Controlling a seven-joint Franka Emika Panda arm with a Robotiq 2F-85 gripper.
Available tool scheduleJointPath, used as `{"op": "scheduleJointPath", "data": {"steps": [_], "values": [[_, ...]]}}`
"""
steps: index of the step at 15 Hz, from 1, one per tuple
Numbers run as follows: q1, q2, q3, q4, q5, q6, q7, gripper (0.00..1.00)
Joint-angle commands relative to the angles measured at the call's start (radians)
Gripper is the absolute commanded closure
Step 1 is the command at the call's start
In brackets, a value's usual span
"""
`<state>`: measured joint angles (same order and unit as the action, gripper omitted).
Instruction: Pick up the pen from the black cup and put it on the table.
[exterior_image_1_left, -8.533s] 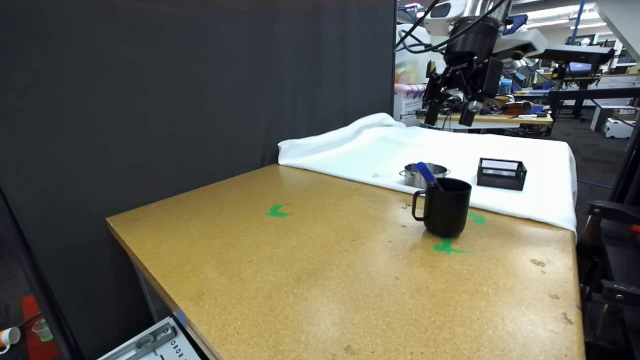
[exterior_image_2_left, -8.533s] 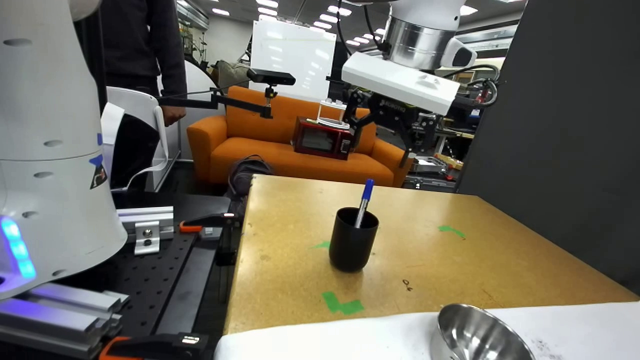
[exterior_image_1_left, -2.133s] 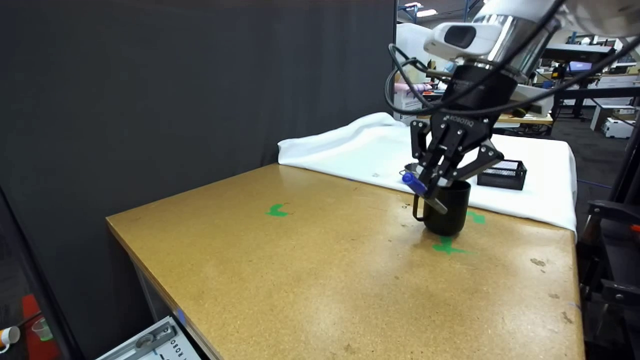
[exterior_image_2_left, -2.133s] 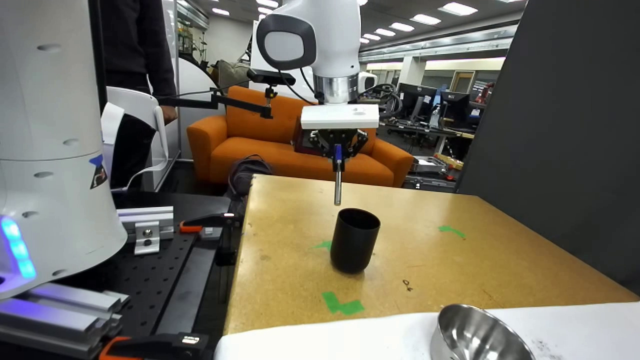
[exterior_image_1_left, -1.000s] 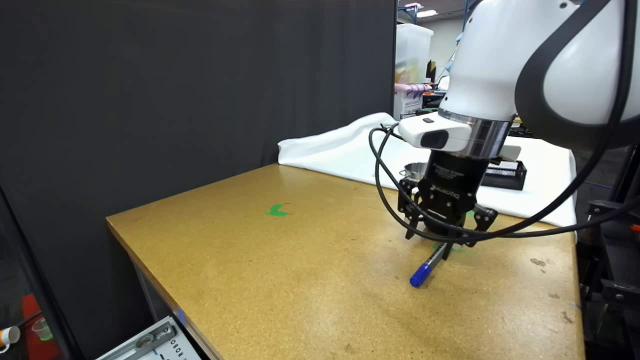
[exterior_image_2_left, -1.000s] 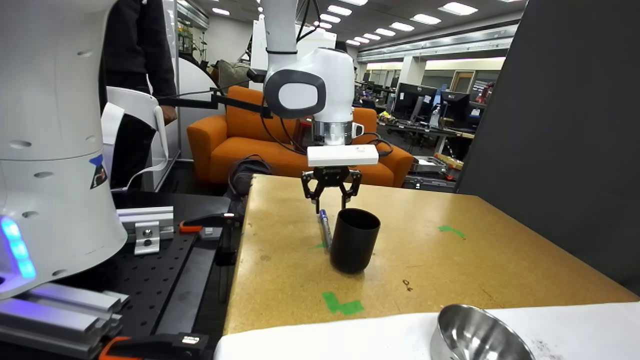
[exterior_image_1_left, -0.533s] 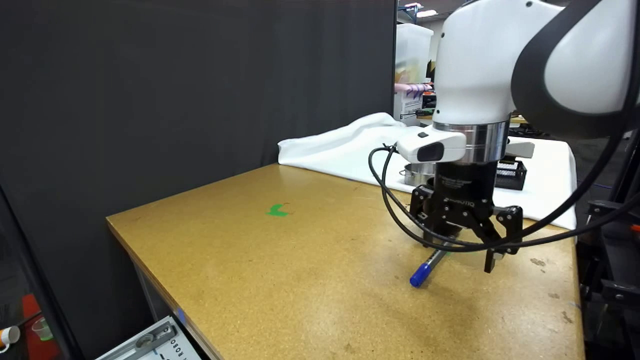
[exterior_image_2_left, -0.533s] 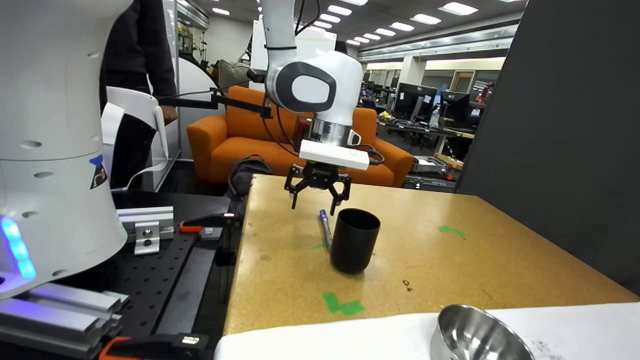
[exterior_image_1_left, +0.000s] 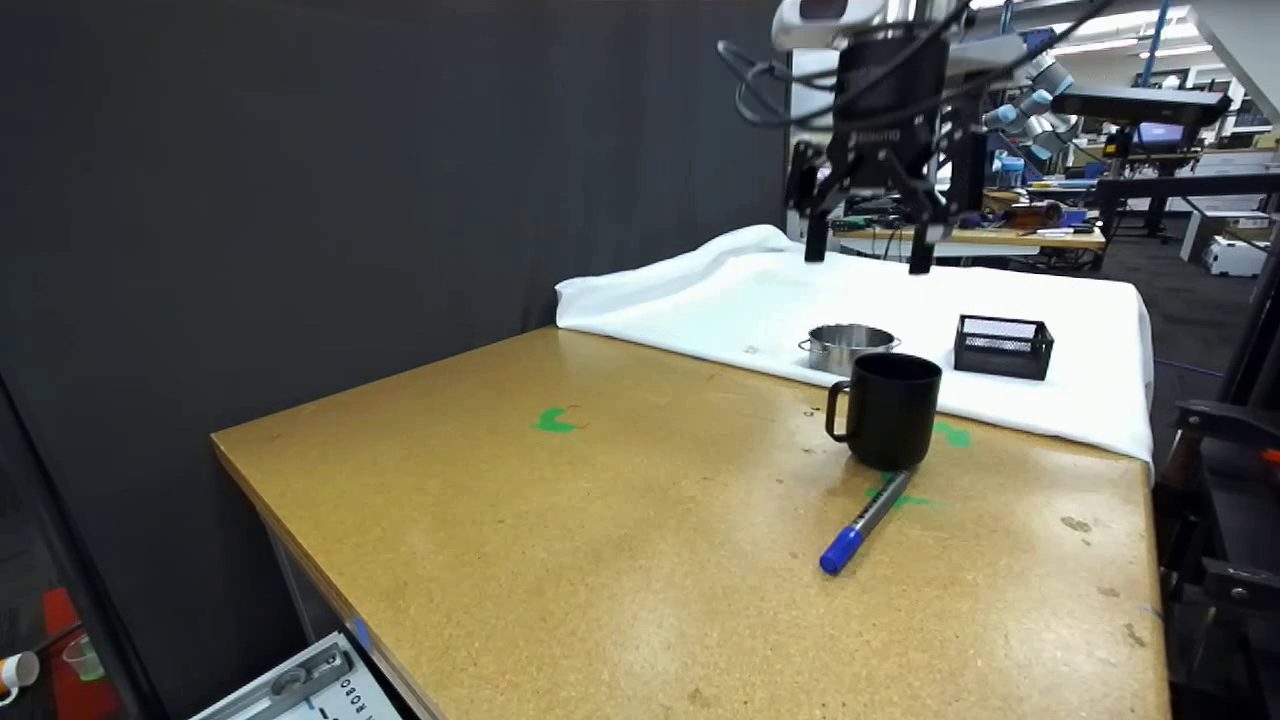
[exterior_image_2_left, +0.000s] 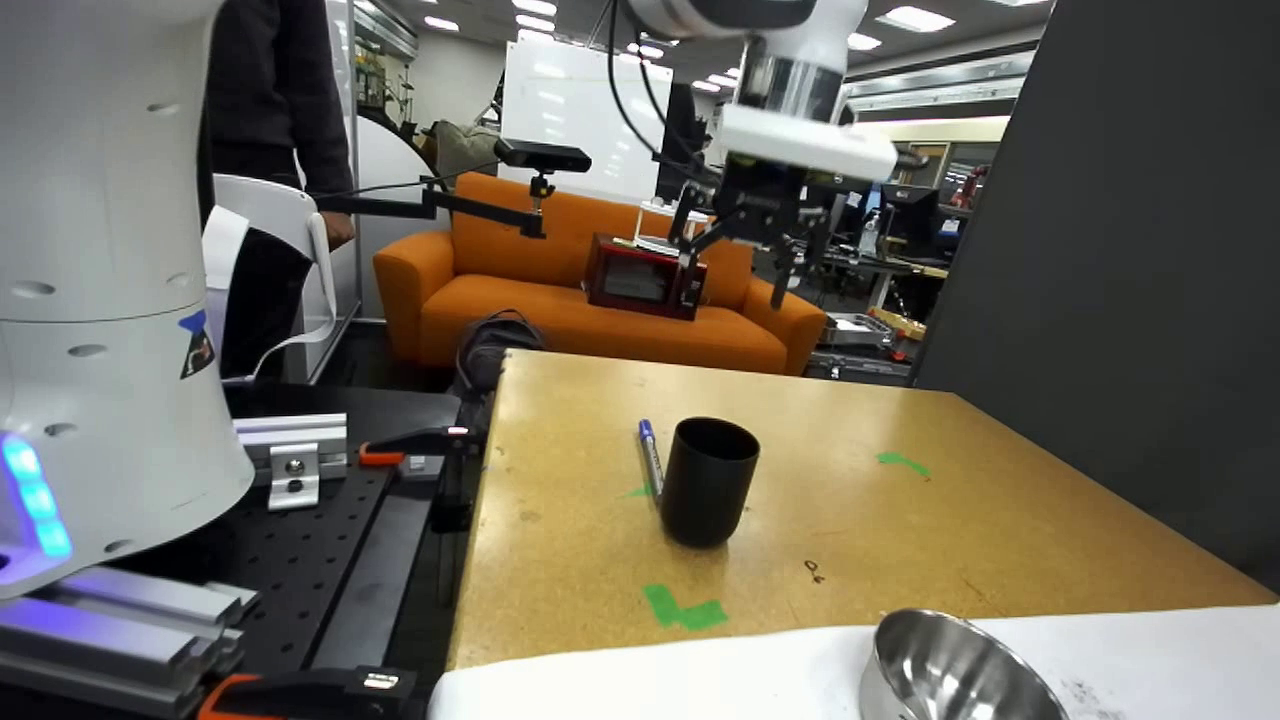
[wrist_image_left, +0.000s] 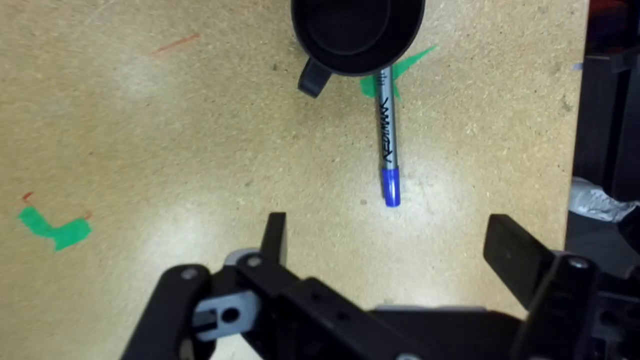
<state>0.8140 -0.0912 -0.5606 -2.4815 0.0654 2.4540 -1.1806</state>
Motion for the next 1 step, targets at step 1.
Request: {"op": "scheduleJointPath", "data": {"steps": [1], "values": [[-0.252, -0.162, 0.235, -0.020, 0.013, -0.113, 0.007, 0.00]]}}
